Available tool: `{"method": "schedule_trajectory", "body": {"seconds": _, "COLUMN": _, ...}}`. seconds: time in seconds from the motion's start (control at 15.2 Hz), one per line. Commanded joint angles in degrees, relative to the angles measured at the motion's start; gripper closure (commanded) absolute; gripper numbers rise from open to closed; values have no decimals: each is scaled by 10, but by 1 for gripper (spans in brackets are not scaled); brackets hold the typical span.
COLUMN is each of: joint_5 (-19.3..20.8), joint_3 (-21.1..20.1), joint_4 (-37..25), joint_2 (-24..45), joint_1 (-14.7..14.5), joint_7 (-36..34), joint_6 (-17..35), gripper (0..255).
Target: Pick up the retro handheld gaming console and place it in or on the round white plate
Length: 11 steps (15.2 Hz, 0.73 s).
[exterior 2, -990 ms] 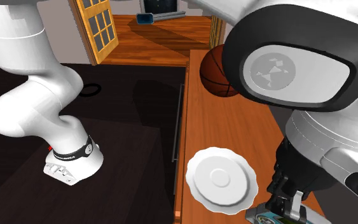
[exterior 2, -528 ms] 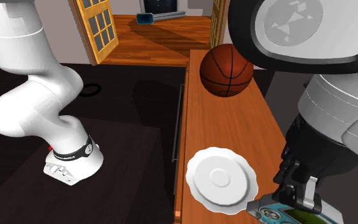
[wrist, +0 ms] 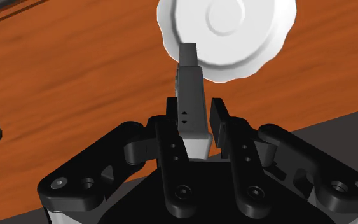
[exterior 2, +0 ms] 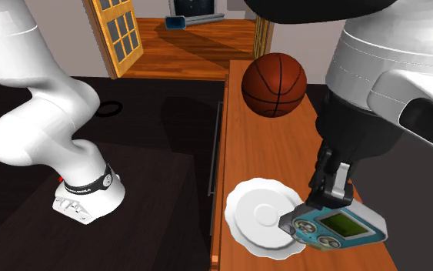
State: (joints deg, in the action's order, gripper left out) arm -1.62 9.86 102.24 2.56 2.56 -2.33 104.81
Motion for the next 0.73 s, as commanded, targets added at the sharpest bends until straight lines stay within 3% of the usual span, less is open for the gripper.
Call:
{"method": "schedule_trajectory", "body": {"seconds": 0.0, "joint_5": 8, "joint_3": -7, "joint_4": 39, "joint_2": -43, "joint_1": -9, "joint_7": -19, "joint_6": -2, "gripper": 255}}
{"method": "schedule_trajectory", "body": {"seconds": 0.46, "joint_5": 20, "joint_3": -45, "joint_4": 149, "joint_2": -186, "joint_1": -33, "joint_7": -85, "joint_6": -34, "gripper": 255}}
{"method": "schedule_trajectory", "body": {"seconds": 0.66, "joint_5": 20, "joint_3": -45, "joint_4": 172, "joint_2": -186, "joint_1": -32, "joint_7": -85, "joint_6": -11, "gripper": 255}}
